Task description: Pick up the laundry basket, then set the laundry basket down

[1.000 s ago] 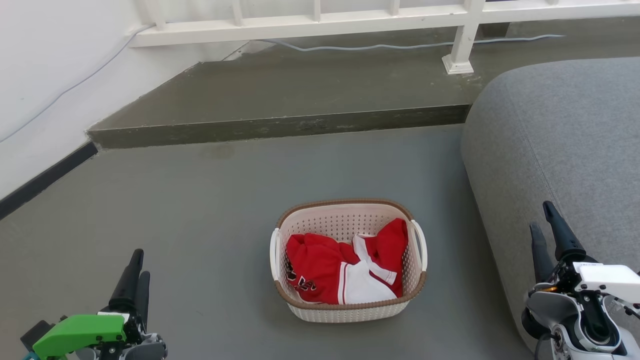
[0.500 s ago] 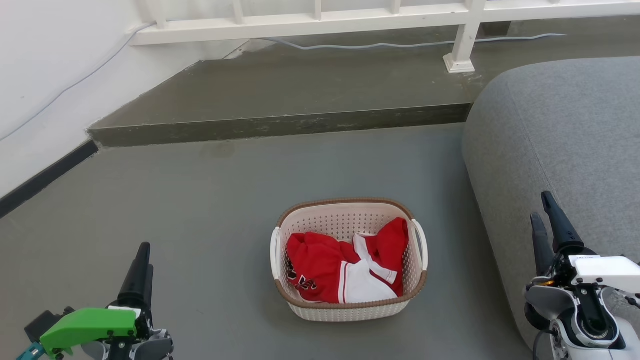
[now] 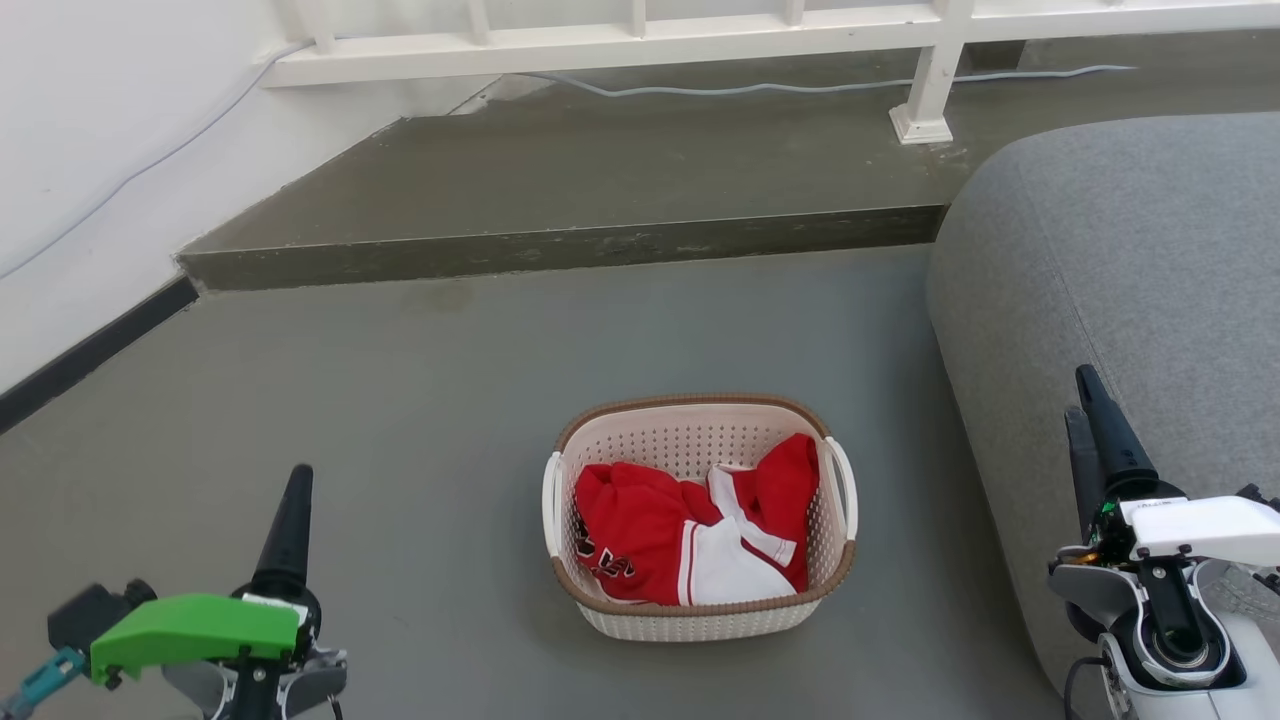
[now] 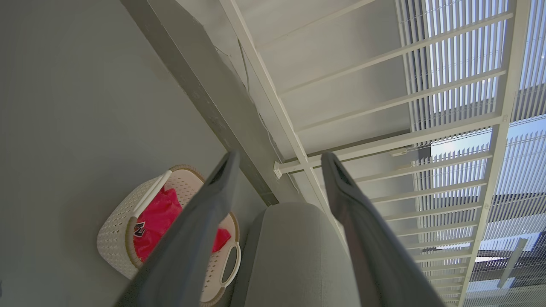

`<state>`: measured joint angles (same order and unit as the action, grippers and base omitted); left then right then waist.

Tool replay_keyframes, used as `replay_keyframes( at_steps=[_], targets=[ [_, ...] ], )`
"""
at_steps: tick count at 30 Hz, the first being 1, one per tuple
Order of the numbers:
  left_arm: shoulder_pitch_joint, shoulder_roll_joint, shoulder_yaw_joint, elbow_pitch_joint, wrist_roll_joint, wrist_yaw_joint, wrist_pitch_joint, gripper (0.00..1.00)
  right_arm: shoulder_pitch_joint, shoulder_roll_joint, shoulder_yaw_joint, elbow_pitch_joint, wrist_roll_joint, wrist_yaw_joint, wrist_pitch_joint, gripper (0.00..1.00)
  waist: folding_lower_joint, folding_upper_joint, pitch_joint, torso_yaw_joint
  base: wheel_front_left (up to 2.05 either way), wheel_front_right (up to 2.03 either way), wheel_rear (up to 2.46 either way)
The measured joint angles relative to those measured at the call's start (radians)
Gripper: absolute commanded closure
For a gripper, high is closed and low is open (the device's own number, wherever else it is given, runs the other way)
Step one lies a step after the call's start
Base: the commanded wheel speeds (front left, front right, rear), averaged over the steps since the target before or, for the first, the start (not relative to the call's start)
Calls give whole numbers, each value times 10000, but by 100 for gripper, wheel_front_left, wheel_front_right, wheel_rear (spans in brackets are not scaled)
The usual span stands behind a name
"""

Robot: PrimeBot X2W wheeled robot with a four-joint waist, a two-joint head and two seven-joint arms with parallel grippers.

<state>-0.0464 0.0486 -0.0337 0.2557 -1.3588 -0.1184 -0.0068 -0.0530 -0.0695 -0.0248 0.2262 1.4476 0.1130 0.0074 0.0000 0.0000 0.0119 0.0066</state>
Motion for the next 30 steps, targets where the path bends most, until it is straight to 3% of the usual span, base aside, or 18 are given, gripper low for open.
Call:
replay_keyframes(
  at_steps=[30],
  targets=[
    [-221,119,-683,-554,5321,144,-924,0,-236,-972,1116,-10,-4140,-2,-1062,0,0,0,31,11,0,0,0]
  ],
)
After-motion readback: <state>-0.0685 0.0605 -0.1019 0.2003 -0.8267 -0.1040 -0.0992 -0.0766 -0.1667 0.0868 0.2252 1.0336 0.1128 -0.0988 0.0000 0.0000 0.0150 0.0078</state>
